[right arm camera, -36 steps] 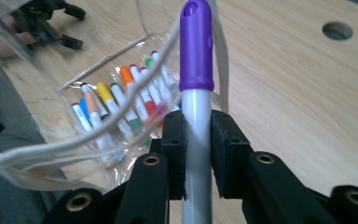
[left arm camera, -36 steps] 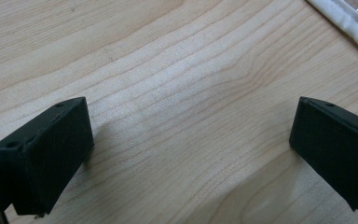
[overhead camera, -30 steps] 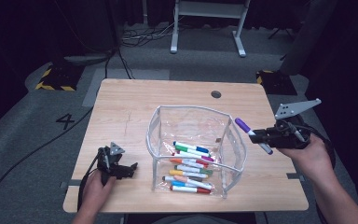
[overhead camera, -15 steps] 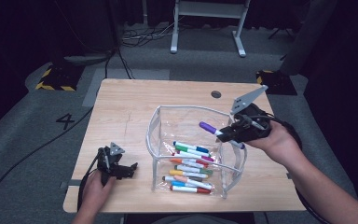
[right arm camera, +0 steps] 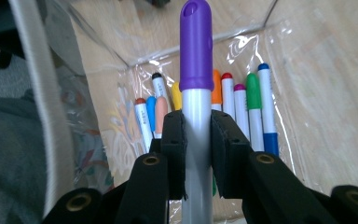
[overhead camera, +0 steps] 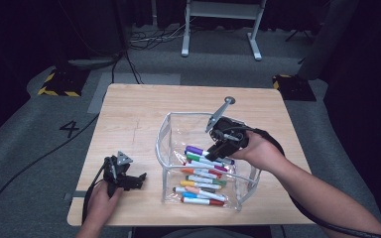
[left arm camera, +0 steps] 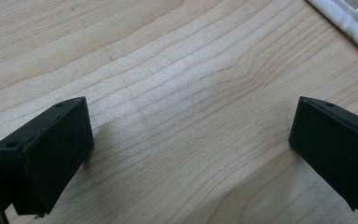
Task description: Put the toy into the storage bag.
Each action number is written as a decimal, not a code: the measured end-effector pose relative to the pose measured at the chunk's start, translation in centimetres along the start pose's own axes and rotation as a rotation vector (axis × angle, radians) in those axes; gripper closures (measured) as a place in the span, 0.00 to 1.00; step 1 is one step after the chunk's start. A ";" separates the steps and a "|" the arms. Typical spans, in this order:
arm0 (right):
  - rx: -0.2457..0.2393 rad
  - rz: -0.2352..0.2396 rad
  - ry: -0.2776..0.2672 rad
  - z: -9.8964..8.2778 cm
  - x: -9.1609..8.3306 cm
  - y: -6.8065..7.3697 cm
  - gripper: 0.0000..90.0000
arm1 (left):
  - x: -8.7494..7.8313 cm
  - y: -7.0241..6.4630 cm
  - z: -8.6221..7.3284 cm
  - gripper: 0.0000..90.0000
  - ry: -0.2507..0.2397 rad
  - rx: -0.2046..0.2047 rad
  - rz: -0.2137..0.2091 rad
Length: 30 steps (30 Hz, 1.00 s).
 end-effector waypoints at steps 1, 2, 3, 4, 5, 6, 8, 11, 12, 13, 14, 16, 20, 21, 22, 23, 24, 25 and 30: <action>0.000 0.010 0.017 -0.1 0.6 0.2 0.85 | 0.0 0.0 0.0 0.00 -0.002 -0.003 0.000; -0.004 0.020 0.034 -0.1 1.2 0.3 0.85 | 0.0 0.0 0.0 0.00 -0.002 -0.003 0.000; -0.009 0.026 0.052 -0.2 1.8 0.5 0.85 | 0.0 0.0 0.0 0.00 -0.002 -0.003 0.000; -0.017 0.027 0.071 -0.3 2.2 0.6 0.85 | 0.0 0.0 0.0 0.00 -0.002 -0.003 0.000; -0.023 0.030 0.083 -0.4 2.7 0.7 0.85 | 0.0 0.0 0.0 0.00 -0.001 -0.003 0.000; -0.033 0.034 0.100 -0.5 3.2 0.9 0.85 | 0.0 0.0 0.0 0.00 -0.002 -0.003 0.000; -0.044 0.030 0.126 -0.6 4.0 1.1 0.85 | 0.0 0.0 0.0 0.00 0.000 0.000 0.000; -0.050 0.036 0.176 -0.9 5.2 1.3 0.85 | 0.0 0.0 0.0 0.00 -0.002 -0.003 0.000; -0.057 0.032 0.193 -1.0 5.5 1.3 0.85 | 0.0 0.0 0.0 0.00 -0.002 -0.003 0.000; -0.052 0.031 0.205 -1.1 5.8 1.3 0.85 | 0.0 0.0 0.0 0.00 0.000 0.000 0.000; -0.058 0.031 0.214 -1.1 6.1 1.2 0.85 | 0.0 0.0 0.0 0.00 -0.002 -0.003 0.000; -0.049 0.043 0.237 -1.1 6.6 1.2 0.85 | 0.0 0.0 0.0 0.00 0.000 0.000 0.000; -0.021 0.081 0.280 -1.5 7.7 1.2 0.85 | 0.0 0.0 0.0 0.00 -0.002 -0.003 0.000; -0.015 0.086 0.301 -1.7 7.9 1.3 0.85 | 0.0 0.0 0.0 0.00 -0.002 -0.003 0.000; -0.004 0.092 0.315 -1.9 8.2 1.3 0.85 | 0.0 0.0 0.0 0.00 0.000 0.000 0.000; 0.004 0.101 0.325 -2.1 8.5 1.3 0.85 | 0.0 0.0 0.0 0.00 -0.002 -0.003 0.000; 0.019 0.111 0.343 -2.3 8.6 1.3 0.85 | 0.0 0.0 0.0 0.00 0.000 -0.001 0.000; 0.022 0.115 0.347 -2.4 8.8 1.2 0.85 | 0.0 0.0 0.0 0.00 -0.002 -0.003 0.000; 0.023 0.110 0.375 -2.8 9.4 0.9 0.85 | 0.0 0.0 0.0 0.00 0.000 0.000 0.000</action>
Point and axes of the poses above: each handheld gripper's, and its own axes: x roughly forward along the jaws, z roughly out of its top, y roughly to its left, the point moved 9 cm from there along x, roughly forward along the jaws, and after that the axes turned 5 degrees about x, right-handed, at the moved point
